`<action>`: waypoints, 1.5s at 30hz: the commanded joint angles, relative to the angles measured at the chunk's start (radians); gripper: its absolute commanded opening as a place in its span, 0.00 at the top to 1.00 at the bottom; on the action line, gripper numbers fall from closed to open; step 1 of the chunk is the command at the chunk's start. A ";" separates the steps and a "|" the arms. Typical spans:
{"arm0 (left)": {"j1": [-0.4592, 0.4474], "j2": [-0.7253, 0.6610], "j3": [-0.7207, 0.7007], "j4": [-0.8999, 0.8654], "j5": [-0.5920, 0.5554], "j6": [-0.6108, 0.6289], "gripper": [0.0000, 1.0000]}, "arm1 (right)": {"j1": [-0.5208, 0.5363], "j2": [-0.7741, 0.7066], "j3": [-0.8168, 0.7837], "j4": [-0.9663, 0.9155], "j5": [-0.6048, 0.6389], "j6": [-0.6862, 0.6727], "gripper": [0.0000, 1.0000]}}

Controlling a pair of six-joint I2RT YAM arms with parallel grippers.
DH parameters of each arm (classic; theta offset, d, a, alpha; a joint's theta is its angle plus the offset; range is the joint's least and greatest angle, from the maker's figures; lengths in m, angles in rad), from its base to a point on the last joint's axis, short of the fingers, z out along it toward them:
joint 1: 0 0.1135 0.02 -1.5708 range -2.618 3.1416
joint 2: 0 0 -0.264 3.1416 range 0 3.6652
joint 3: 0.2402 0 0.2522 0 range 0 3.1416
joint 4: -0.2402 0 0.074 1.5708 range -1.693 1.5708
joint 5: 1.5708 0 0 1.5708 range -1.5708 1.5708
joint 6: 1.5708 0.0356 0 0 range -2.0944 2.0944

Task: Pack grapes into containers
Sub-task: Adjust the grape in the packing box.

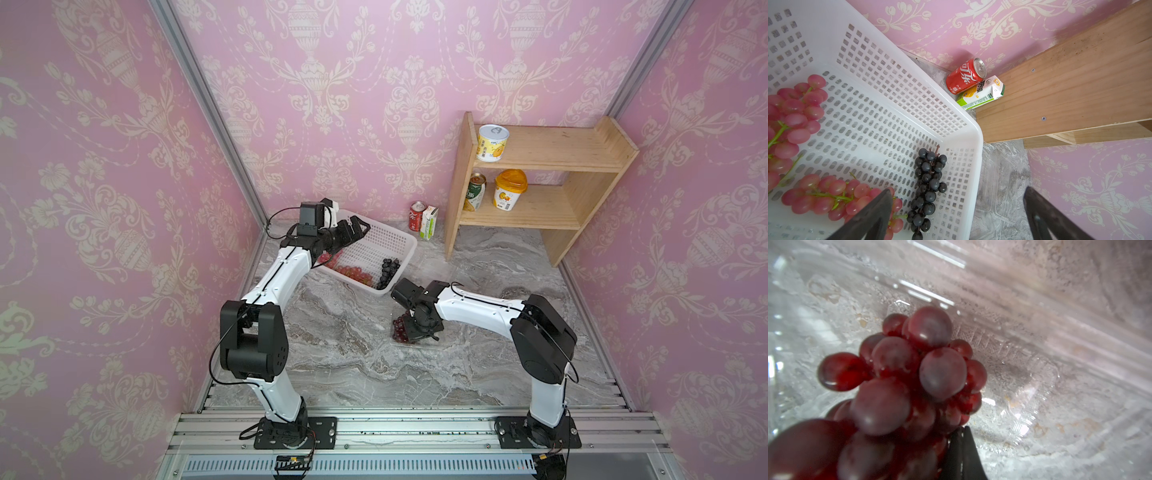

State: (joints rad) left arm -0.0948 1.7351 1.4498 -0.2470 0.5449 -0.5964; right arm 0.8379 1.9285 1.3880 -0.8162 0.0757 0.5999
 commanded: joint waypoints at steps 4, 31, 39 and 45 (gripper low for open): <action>-0.005 0.017 -0.016 0.011 0.015 -0.003 0.01 | -0.002 0.049 0.019 -0.076 0.092 0.033 1.00; -0.005 -0.003 -0.012 0.017 0.011 -0.001 0.01 | 0.013 -0.158 0.162 -0.198 0.188 -0.011 0.23; 0.026 0.044 0.119 -0.164 -0.102 0.000 0.01 | -0.042 -0.065 0.478 -0.247 0.146 -0.118 0.04; 0.035 0.111 0.220 -0.274 -0.097 -0.005 0.01 | -0.117 0.148 0.865 -0.347 0.059 -0.186 0.00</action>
State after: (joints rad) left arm -0.0669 1.8118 1.6325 -0.4225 0.4683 -0.5968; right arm 0.7475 1.9808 2.1407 -1.0725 0.1795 0.4694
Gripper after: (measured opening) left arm 0.992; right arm 0.997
